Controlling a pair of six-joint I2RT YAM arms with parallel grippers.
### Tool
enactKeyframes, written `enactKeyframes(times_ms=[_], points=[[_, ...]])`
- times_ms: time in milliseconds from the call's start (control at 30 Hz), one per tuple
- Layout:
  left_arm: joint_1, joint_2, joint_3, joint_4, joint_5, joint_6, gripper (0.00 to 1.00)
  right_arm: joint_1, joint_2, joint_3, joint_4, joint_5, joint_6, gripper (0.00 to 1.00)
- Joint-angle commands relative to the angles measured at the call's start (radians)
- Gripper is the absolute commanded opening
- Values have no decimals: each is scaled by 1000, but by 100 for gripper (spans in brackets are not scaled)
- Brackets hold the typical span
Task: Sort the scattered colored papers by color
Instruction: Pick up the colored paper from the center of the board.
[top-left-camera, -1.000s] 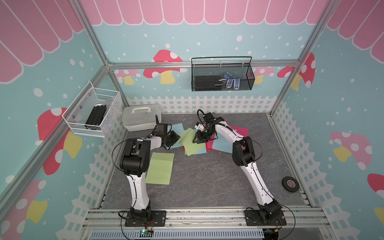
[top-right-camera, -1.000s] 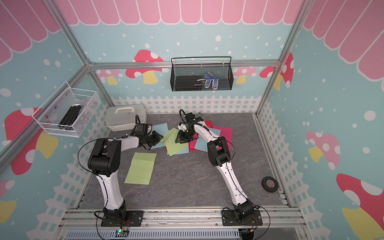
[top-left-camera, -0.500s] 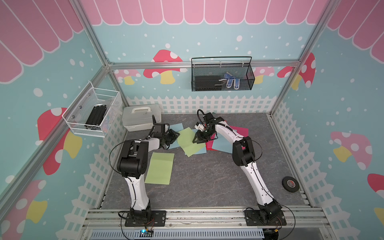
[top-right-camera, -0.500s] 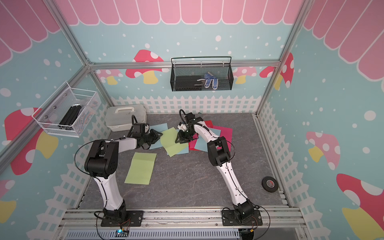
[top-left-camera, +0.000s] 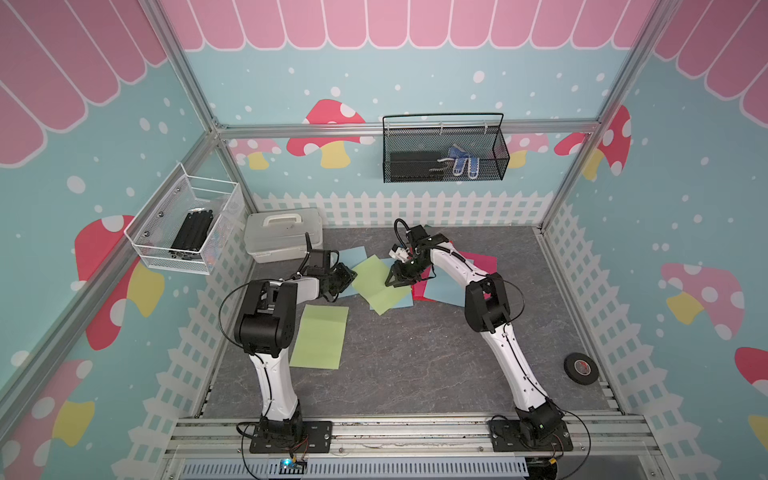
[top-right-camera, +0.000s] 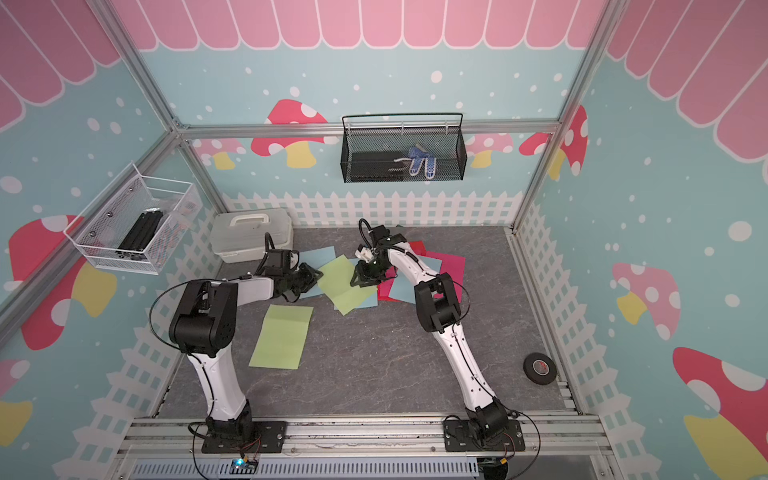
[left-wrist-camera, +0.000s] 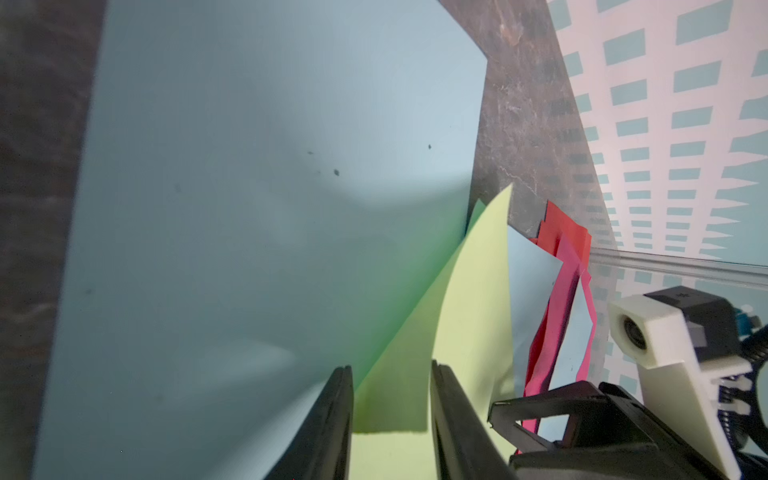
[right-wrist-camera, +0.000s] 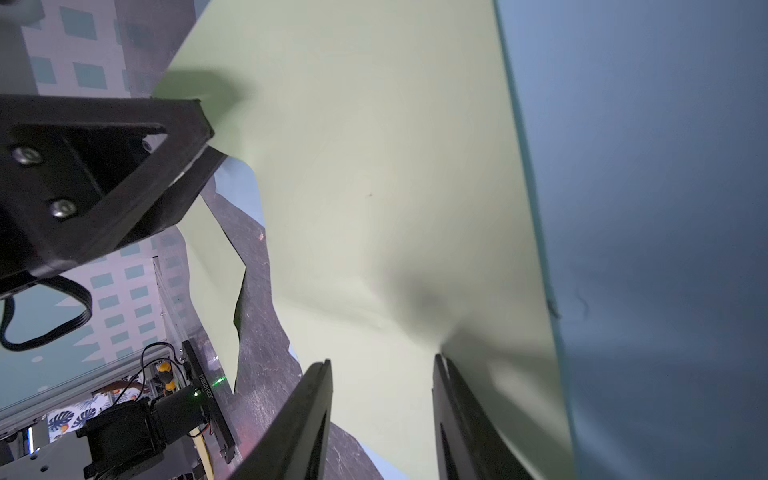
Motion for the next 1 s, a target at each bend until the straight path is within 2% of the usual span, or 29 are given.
enactKeyframes(times_ms=[0,200,367,667,800,967], points=[[0,2,25,-48,-27,26,34,2,39,-24,-17,3,-18,43],[-12,-15,27,-85,-27,60,31,2,42,-24,-15,0,-17,43],[-16,-40,-14,-34,1,51,30,2,45,-24,-14,-3,-15,43],[-18,-28,28,-59,-16,63,14,2,39,-25,-12,-9,-15,43],[-18,-12,84,-117,-16,95,1,2,39,-26,-12,-9,-16,43],[-18,-13,112,-164,-33,130,0,2,32,-28,-12,-9,-17,43]])
